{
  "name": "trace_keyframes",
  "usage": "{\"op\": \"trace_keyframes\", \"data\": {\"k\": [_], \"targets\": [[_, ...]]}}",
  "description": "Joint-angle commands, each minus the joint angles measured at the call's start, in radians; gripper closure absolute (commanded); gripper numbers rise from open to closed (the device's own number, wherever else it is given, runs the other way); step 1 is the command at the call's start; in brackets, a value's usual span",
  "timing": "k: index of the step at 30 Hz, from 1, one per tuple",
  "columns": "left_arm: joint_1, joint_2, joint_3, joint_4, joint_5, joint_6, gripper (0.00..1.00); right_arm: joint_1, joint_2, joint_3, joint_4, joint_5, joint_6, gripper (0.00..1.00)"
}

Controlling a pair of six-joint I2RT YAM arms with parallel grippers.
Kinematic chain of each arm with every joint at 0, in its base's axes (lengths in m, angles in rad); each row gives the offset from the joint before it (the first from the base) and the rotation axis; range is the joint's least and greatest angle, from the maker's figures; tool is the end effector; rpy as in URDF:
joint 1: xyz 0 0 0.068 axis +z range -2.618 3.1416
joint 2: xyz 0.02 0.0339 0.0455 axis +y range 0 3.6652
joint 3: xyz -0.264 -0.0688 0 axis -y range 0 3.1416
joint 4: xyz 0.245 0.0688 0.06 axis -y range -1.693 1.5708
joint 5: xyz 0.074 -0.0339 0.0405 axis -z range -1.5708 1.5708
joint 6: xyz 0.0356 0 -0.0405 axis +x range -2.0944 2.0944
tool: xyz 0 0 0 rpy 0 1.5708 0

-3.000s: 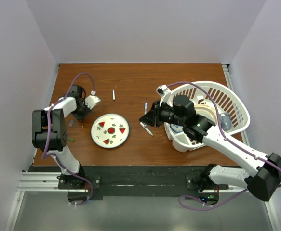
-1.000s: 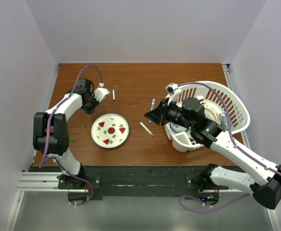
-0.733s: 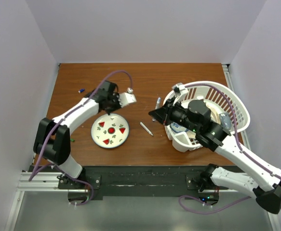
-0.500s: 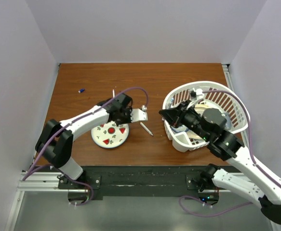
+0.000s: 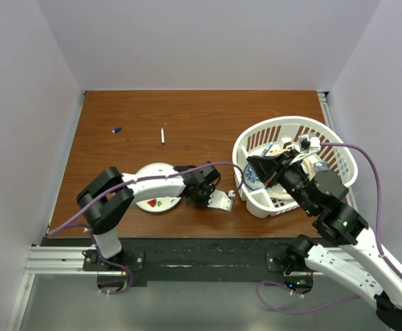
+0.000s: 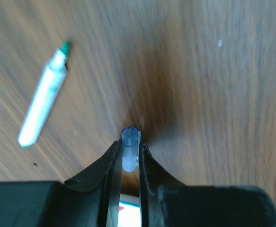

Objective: Insert the pens into the pen caps

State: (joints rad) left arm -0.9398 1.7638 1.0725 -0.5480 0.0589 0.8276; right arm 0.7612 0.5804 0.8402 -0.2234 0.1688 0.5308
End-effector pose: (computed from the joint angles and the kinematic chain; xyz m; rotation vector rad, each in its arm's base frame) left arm 0.1949 -0.2703 0.1591 2.1827 1.7729 -0.1091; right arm 0.0980 0.0851 0.3832 -0.0444 1.6037 0.8898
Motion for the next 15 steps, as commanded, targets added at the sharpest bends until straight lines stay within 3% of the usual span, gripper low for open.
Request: {"op": "trace_keyframes", "data": {"k": [1, 2, 4, 5, 6, 15], "targets": [[-0.011, 0.036, 0.030, -0.023, -0.020, 0.001, 0.88, 0.004, 0.004, 0.017, 0.010, 0.034, 0.009, 1.00], [-0.013, 0.036, 0.030, -0.027, -0.024, 0.001, 0.84, 0.003, 0.006, 0.019, 0.010, 0.032, 0.008, 1.00], [-0.013, 0.014, 0.033, -0.030, -0.040, -0.018, 0.66, 0.004, 0.009, 0.020, 0.009, 0.028, 0.006, 1.00], [-0.013, 0.005, 0.035, -0.038, -0.045, -0.021, 0.49, 0.004, 0.010, 0.020, 0.009, 0.031, 0.008, 1.00], [-0.013, -0.024, 0.040, -0.044, -0.048, -0.027, 0.01, 0.004, 0.009, 0.019, 0.010, 0.031, 0.009, 1.00], [-0.013, -0.304, 0.047, -0.043, -0.255, -0.134, 0.00, 0.004, 0.021, 0.026, 0.009, 0.018, 0.009, 1.00]]}}
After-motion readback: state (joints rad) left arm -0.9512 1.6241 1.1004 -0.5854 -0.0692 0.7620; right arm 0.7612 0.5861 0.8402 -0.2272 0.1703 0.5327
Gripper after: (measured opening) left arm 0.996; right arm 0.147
